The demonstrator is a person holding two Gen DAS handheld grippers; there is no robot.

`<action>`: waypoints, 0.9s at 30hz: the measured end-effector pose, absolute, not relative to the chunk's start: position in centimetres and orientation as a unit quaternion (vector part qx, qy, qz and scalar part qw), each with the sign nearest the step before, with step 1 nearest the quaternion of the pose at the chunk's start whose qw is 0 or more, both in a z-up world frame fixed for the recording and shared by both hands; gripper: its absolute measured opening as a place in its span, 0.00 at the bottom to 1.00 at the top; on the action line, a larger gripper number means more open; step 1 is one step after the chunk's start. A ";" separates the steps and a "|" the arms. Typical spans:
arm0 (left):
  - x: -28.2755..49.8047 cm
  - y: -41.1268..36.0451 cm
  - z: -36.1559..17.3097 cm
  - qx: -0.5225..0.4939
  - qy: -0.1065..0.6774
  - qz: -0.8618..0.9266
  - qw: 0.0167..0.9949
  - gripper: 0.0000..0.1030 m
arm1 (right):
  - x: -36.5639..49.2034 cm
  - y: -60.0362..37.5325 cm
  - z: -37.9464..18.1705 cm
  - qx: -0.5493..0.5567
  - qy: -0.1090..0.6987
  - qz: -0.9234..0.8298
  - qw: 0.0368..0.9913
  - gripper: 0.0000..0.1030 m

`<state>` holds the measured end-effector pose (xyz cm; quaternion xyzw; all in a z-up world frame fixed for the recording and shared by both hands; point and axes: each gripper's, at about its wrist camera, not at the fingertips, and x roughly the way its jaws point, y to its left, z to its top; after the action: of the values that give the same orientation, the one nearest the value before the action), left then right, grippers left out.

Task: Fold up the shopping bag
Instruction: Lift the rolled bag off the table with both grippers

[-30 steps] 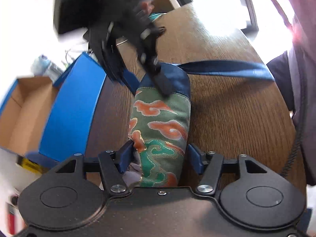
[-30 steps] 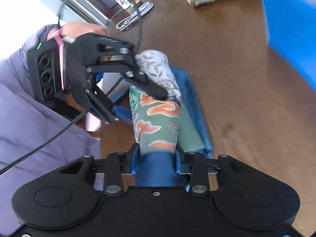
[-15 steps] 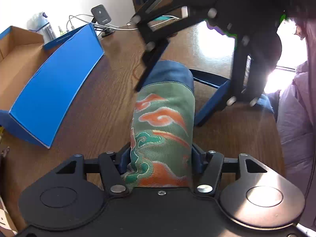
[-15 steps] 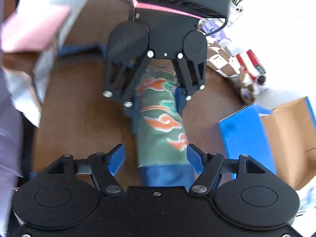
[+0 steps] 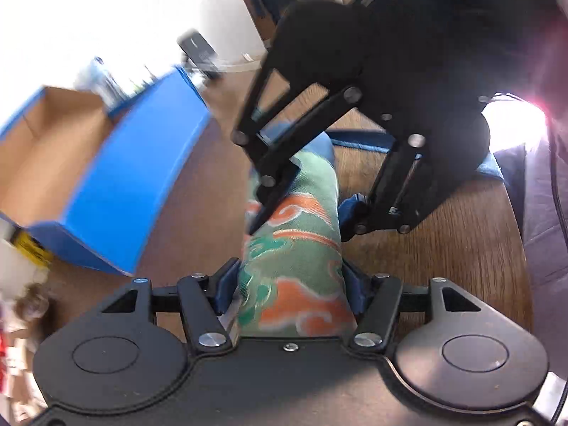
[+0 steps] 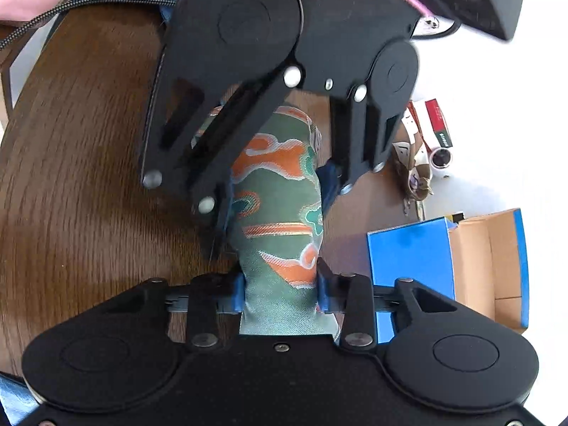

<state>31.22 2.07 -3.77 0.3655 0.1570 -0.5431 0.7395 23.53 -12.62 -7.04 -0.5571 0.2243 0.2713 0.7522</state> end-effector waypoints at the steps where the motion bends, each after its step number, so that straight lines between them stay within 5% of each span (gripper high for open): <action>1: 31.0 3.3 -3.4 0.336 0.148 -0.533 0.763 0.66 | 23.8 -13.7 -6.7 -0.530 0.213 0.275 0.773 0.34; 2: 30.7 4.5 -3.0 0.305 0.138 -0.522 0.785 0.80 | 23.9 -14.1 -6.5 -0.518 0.208 0.275 0.783 0.33; 4: 30.1 6.3 -2.8 0.265 0.123 -0.482 0.826 0.89 | 23.8 -15.2 -5.8 -0.476 0.194 0.271 0.814 0.32; 12: 27.0 10.1 -0.7 0.125 0.061 -0.423 0.895 0.90 | 22.5 -18.7 -4.0 -0.389 0.120 0.235 0.882 0.31; 17: 26.3 4.5 1.1 0.081 -0.006 -0.426 0.901 1.00 | 21.6 -20.6 -1.8 -0.305 0.070 0.217 0.925 0.31; 27: 25.7 0.7 6.5 -0.048 -0.077 -0.535 0.840 1.00 | 16.6 -23.5 1.2 -0.173 -0.071 0.316 0.930 0.31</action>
<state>25.75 0.68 6.52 -0.0484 -0.0768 -0.5352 0.8398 16.63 -23.49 1.17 -0.1733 -0.0714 0.3157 0.9301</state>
